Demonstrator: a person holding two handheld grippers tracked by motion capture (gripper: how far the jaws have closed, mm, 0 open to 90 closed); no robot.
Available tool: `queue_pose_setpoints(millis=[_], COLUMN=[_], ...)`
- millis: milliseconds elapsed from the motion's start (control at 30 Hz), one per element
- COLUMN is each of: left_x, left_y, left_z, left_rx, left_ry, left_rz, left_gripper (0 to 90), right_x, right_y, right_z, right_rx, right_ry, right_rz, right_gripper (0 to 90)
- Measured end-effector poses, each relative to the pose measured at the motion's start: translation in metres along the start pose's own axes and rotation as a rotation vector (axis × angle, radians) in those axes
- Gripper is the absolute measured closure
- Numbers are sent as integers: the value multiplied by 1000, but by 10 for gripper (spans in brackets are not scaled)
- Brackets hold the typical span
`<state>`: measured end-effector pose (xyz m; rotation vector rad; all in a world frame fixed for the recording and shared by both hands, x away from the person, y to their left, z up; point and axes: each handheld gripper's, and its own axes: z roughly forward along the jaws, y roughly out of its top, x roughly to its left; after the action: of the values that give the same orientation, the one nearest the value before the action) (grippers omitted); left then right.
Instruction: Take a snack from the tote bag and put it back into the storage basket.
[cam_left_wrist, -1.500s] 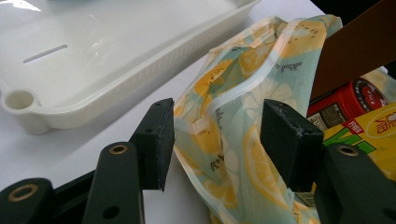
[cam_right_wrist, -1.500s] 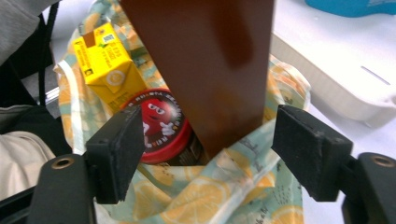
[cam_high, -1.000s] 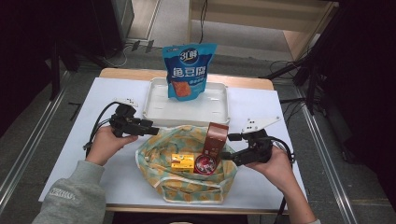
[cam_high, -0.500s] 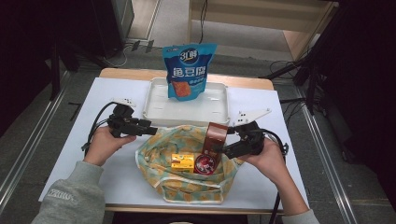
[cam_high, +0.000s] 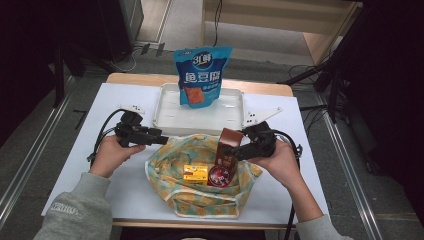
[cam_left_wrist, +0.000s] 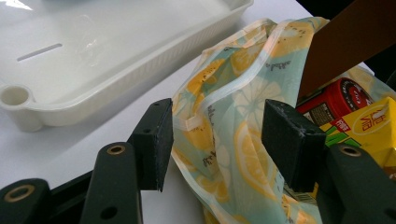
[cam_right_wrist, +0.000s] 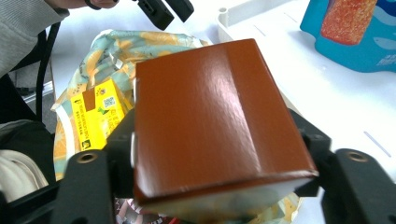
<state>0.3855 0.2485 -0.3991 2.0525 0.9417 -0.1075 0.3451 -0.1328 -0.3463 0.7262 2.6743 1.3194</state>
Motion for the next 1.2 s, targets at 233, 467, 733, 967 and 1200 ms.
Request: queue_pose_setpoints(millis=[233, 467, 733, 967, 1200], left_x=[1, 0, 1, 0, 0], left_y=[0, 0, 0, 0, -1], left_z=[-1, 0, 0, 0, 0], left_rx=[-3, -1, -1, 0, 1], left_ry=[-3, -6, -9, -12, -9], left_rz=[-3, 4, 1, 2, 5], left_gripper=[442, 441, 442, 442, 442], right_x=[-2, -3, -2, -3, 0], right_y=[2, 5, 15, 25, 40], right_z=[-1, -5, -15, -24, -39], right_rx=[0, -4, -6, -25, -44], right_ry=[-11, -4, -15, -7, -1], right_rz=[8, 14, 25, 28, 18], right_gripper=[405, 411, 417, 419, 424])
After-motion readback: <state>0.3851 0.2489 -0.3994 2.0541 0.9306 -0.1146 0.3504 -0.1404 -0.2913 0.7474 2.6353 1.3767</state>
